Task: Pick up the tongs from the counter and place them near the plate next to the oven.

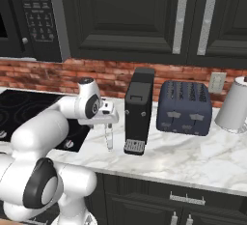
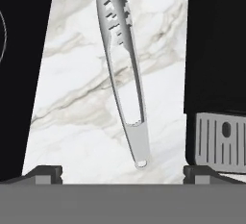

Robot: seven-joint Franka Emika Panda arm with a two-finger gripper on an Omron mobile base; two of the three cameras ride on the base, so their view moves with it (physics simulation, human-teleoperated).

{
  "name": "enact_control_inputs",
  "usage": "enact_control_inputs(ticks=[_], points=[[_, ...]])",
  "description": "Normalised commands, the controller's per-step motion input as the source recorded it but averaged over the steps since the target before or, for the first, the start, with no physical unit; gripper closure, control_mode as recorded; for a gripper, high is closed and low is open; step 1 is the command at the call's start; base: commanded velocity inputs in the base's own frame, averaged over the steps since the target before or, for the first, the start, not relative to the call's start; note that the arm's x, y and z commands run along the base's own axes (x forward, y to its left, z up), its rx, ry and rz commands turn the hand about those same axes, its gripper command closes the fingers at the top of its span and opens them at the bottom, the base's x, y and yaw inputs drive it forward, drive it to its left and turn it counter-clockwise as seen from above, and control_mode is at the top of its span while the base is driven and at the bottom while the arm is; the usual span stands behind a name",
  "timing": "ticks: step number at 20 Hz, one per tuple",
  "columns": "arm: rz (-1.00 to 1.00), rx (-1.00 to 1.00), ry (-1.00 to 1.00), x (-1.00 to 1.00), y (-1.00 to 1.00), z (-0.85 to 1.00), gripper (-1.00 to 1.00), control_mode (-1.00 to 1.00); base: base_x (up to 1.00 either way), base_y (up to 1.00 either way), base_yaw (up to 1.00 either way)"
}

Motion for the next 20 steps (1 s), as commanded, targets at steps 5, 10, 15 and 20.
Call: enact_control_inputs(ticks=[5, 10, 15, 20], points=[[0.0, 0.0, 0.0, 0.0, -0.01, -0.22, -1.0, -1.0, 0.0, 0.0, 0.0], [0.0, 0.0, 0.0, 0.0, 0.0, -0.21, -1.0, -1.0, 0.0, 0.0, 0.0], [0.0, 0.0, 0.0, 0.0, 0.0, -0.2, -1.0, -1.0, 0.0, 0.0, 0.0], [0.0, 0.0, 0.0, 0.0, 0.0, -0.18, -1.0, -1.0, 0.0, 0.0, 0.0]])
